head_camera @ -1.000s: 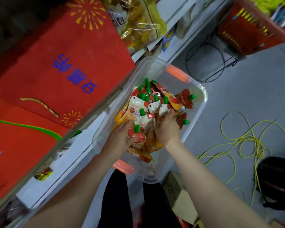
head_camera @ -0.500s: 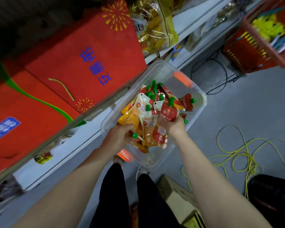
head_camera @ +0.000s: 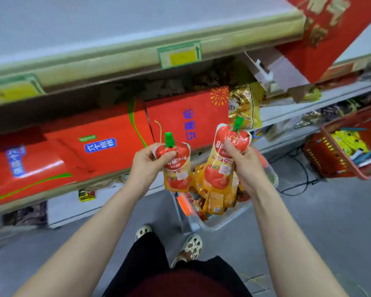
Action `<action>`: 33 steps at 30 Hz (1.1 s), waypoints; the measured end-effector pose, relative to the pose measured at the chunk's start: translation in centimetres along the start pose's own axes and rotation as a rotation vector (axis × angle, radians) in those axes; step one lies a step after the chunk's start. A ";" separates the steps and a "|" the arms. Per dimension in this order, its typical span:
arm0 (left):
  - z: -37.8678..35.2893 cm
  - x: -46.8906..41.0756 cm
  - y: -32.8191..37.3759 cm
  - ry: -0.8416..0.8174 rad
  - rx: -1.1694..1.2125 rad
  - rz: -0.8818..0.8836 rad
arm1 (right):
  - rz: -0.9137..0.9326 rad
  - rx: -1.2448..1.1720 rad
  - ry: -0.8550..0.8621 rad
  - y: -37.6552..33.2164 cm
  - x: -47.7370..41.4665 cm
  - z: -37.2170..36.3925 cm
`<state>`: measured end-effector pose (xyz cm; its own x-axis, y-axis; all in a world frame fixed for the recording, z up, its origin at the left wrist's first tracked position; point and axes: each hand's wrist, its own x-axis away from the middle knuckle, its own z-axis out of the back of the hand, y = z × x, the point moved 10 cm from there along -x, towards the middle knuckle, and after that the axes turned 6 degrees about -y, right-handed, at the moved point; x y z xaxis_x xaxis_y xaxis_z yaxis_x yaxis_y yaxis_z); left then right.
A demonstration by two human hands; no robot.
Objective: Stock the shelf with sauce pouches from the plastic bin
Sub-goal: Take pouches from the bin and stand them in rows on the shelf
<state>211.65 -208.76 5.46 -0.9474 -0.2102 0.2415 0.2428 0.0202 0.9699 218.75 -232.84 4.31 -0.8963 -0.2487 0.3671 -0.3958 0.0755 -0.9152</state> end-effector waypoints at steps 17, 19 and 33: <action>27.9 9.0 15.9 0.318 0.167 -0.295 | 0.311 0.132 -0.395 -15.3 4.0 -33.2; 32.2 10.0 17.4 0.344 0.176 -0.333 | 0.334 0.149 -0.442 -16.8 4.6 -38.1; 57.8 13.4 23.8 0.679 0.261 -0.461 | 0.440 0.367 -0.653 -23.9 2.3 -67.3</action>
<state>192.63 -154.61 33.63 -0.5892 -0.7902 -0.1687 -0.2700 -0.0042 0.9629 212.67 -170.20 38.23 -0.6141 -0.7831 -0.0984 0.1497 0.0068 -0.9887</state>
